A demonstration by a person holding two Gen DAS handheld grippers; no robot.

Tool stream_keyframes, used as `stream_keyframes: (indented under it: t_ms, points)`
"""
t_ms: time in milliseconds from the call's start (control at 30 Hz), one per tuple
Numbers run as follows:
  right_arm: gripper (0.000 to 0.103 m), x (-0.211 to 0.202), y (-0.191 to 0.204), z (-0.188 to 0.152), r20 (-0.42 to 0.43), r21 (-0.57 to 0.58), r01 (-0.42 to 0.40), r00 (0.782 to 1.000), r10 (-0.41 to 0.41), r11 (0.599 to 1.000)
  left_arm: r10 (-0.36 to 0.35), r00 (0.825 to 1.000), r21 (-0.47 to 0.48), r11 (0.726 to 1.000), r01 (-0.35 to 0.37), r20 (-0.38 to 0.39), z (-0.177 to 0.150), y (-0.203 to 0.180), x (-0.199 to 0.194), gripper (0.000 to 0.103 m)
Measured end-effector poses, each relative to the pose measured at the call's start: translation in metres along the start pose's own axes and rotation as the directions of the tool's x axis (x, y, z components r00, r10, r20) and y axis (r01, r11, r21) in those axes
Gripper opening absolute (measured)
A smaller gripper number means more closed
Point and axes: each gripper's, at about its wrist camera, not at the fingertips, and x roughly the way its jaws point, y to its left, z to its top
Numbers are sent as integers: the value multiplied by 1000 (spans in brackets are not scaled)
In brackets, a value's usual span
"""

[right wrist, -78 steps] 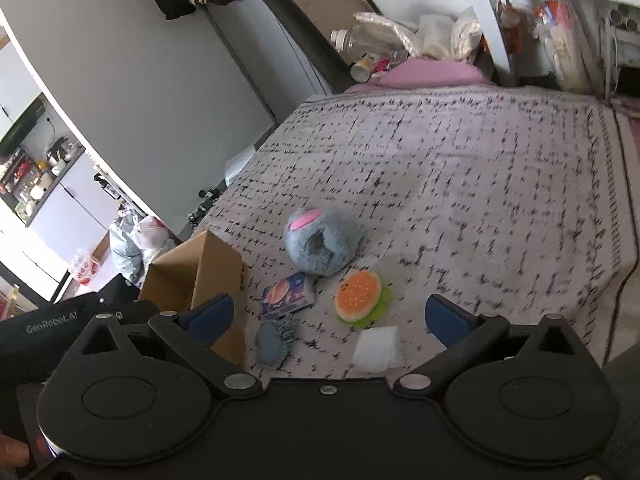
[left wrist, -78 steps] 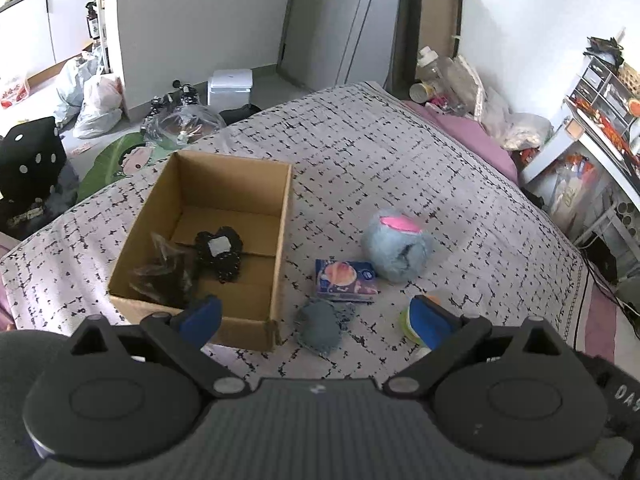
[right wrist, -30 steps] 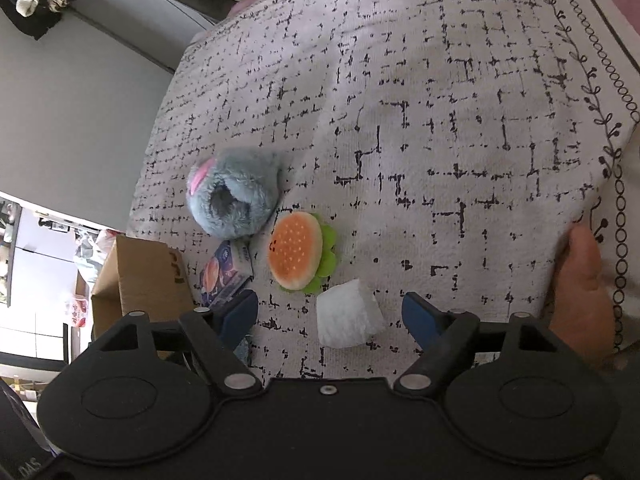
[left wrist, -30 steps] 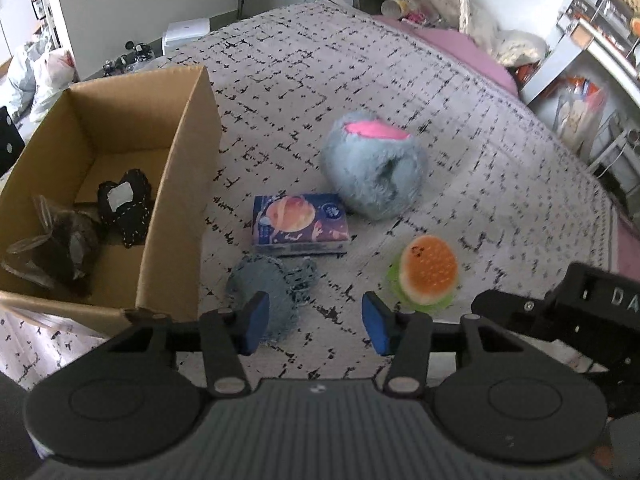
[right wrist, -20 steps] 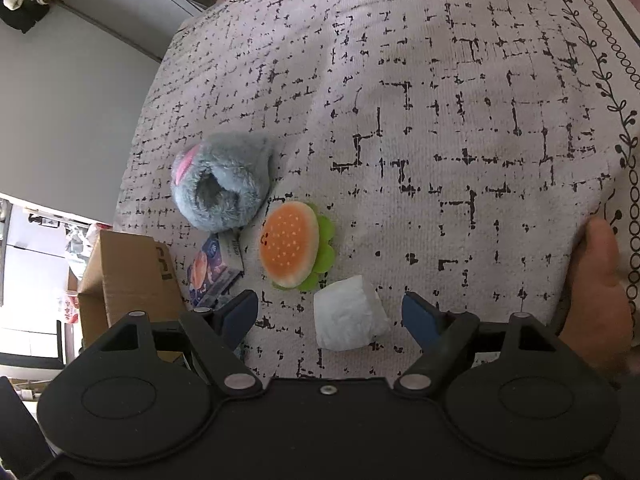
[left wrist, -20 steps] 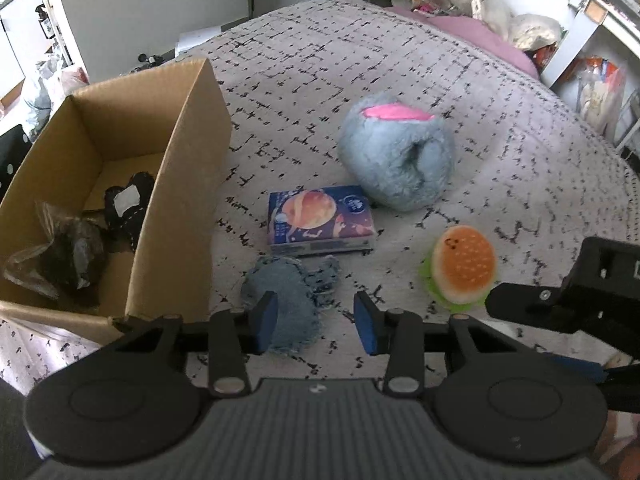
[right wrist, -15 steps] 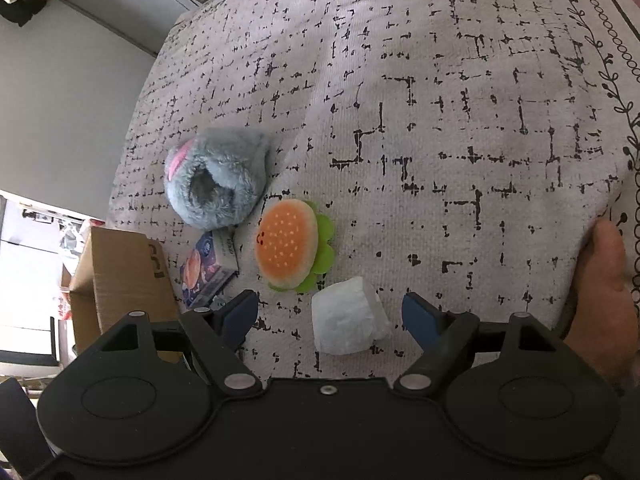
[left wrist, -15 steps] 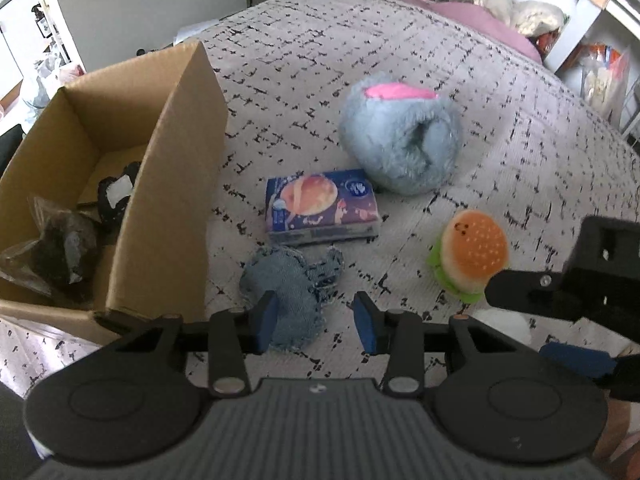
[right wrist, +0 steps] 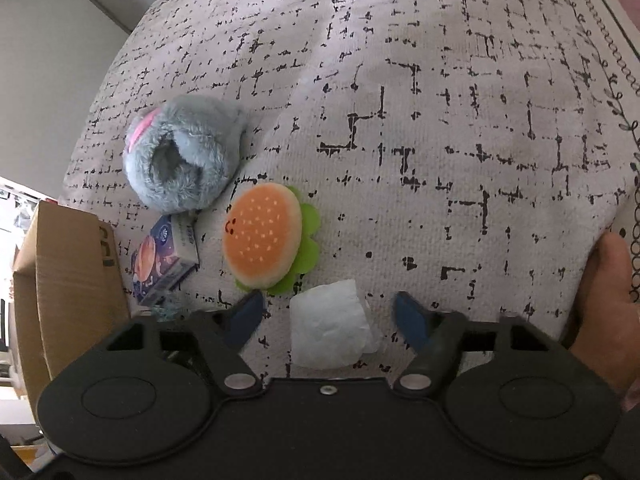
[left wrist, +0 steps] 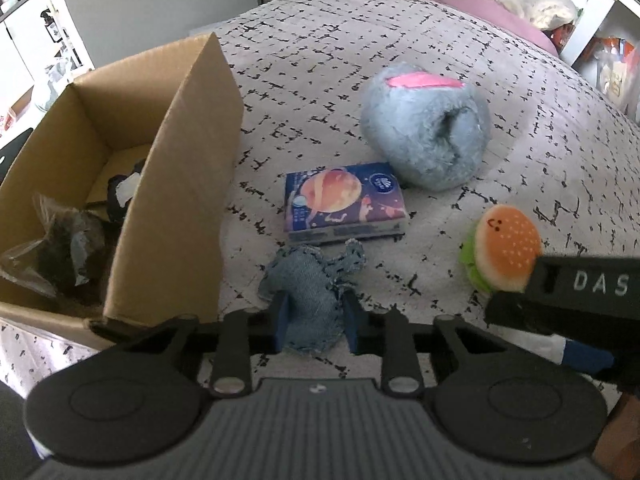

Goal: Organize soft objects
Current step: 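Grasp the grey-blue cloth with the left tool while the right tool grasps the white plush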

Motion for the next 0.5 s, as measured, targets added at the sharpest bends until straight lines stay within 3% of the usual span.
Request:
stream_keyframes:
  t_ms: [33, 133, 500]
  points:
    - [45, 0, 0, 0, 1, -3, 5, 1000, -5, 1000, 0, 1000, -3, 1000, 0, 3, 0, 1, -1, 22]
    - [43, -1, 0, -1, 9, -3, -3, 1000, 3, 1000, -3, 1000, -14, 1000, 3, 15, -1, 3, -5, 20]
    - [42, -23, -2, -9, 71, -16, -102, 992, 103, 995, -66, 995, -18, 998, 67, 77, 3, 0, -39, 19]
